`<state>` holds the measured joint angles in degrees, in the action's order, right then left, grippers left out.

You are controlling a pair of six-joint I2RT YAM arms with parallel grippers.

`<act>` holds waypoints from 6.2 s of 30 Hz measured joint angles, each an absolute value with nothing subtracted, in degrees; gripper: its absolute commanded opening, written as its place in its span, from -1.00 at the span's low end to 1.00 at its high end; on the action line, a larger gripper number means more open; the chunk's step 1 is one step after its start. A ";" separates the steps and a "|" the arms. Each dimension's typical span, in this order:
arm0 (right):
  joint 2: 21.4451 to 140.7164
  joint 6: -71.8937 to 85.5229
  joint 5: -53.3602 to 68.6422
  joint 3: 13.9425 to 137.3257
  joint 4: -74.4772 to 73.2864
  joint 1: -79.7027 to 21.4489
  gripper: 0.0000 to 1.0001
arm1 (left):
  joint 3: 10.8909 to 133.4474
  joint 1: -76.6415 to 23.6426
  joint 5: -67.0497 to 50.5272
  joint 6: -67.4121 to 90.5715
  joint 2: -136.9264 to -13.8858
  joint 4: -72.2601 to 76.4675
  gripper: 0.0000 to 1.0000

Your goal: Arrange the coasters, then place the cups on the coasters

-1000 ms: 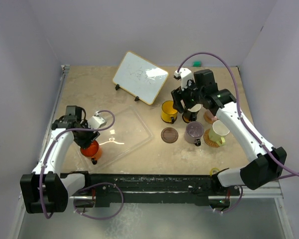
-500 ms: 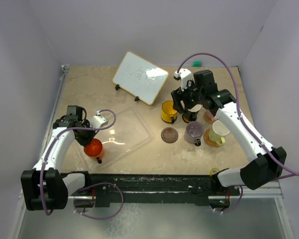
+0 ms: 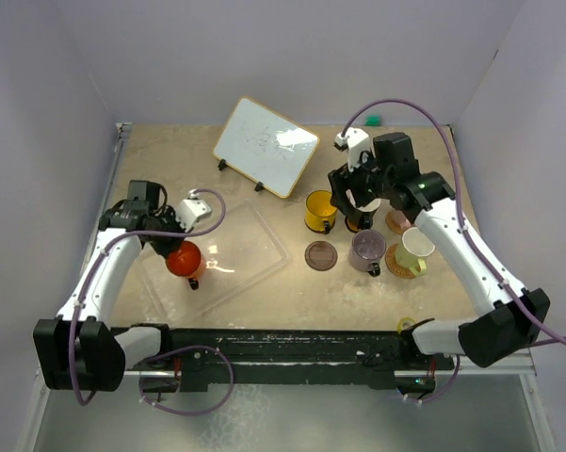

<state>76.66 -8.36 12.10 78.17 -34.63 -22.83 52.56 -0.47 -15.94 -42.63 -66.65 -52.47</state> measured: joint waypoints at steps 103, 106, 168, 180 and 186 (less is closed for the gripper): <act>58.85 -7.07 16.23 67.13 -33.10 0.89 0.73 | 108.66 -48.47 -11.57 -18.41 -123.33 -50.76 -0.94; 58.85 -7.07 16.23 67.11 -33.10 0.93 0.74 | 108.66 -48.45 -11.57 -18.04 -123.33 -50.76 -0.94; 58.83 -7.05 16.47 66.50 -32.75 0.93 0.77 | 116.75 -49.28 -10.90 -12.58 -128.09 -54.50 -0.56; 58.83 -7.05 16.69 66.50 -32.75 0.93 0.77 | 117.32 -49.28 -10.92 -12.56 -128.09 -54.54 -0.16; 58.83 -7.07 16.69 66.50 -32.75 0.93 0.78 | 117.32 -49.28 -10.44 -12.62 -127.09 -54.94 -0.06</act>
